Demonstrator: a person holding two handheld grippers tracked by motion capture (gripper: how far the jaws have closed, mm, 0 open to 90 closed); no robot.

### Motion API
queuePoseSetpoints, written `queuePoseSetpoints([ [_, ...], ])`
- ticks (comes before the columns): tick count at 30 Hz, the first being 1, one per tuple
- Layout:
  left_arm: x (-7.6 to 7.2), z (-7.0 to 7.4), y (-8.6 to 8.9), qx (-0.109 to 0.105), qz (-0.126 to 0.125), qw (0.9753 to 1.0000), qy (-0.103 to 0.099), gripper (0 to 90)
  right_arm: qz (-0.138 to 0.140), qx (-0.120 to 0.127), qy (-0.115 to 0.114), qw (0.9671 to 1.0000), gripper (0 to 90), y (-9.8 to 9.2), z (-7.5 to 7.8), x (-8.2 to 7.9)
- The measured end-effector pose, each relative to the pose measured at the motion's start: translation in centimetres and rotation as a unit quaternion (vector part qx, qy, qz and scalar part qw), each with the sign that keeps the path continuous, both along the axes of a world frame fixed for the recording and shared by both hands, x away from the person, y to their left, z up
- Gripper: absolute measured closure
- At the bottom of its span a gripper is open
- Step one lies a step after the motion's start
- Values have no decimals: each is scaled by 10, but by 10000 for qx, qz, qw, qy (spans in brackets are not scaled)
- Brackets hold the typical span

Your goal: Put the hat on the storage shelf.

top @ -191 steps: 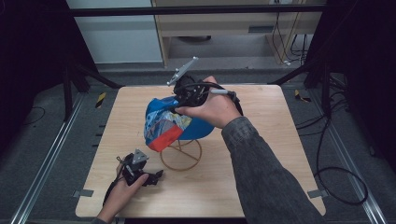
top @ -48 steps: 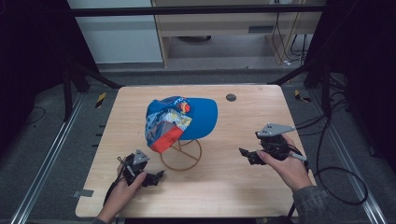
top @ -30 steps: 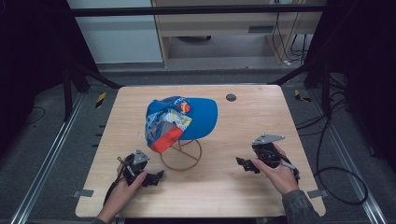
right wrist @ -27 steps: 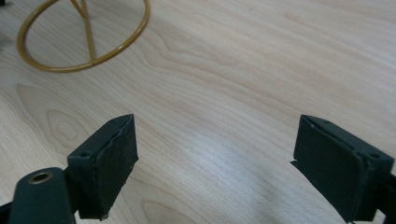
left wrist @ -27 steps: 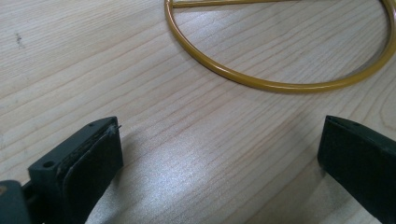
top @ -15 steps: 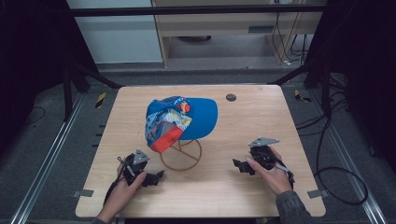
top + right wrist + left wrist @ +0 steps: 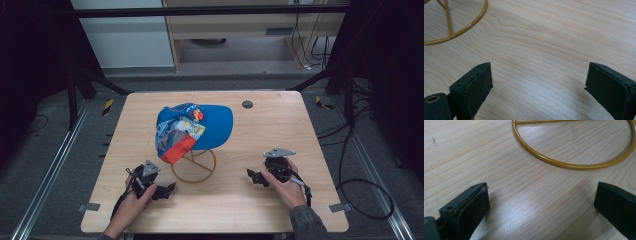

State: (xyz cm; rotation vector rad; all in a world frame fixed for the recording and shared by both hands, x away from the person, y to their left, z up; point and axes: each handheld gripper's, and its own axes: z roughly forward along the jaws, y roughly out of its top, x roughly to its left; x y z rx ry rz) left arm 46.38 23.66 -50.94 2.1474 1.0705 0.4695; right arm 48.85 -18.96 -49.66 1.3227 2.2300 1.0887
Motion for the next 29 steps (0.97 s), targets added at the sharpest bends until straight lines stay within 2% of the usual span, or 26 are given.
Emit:
queuePoseSetpoints([
  [7, 0, 0, 0, 1, 0, 10000, 0, 0, -60, 41, 24, 10000, 71, 3, -6, -1],
  [12, 0, 0, 0, 0, 2, 10000, -1, 0, -77, -21, 45, 10000, 74, 3, -13, -2],
  [16, 0, 0, 0, 0, 2, 10000, 0, 0, -107, -29, -10, 9999, 74, 5, -14, -4],
  [21, 0, 0, 0, 0, 1, 10000, -1, 0, -88, -200, -79, 9997, 73, 7, -14, -4],
  [24, 0, 0, 0, 0, 0, 10000, 0, 0, -44, -534, -149, 9985, 70, 12, -15, -6],
  [29, 0, 0, 0, 0, 1, 10000, -1, 0, -135, -527, -144, 9984, 70, 13, -15, -9],
])
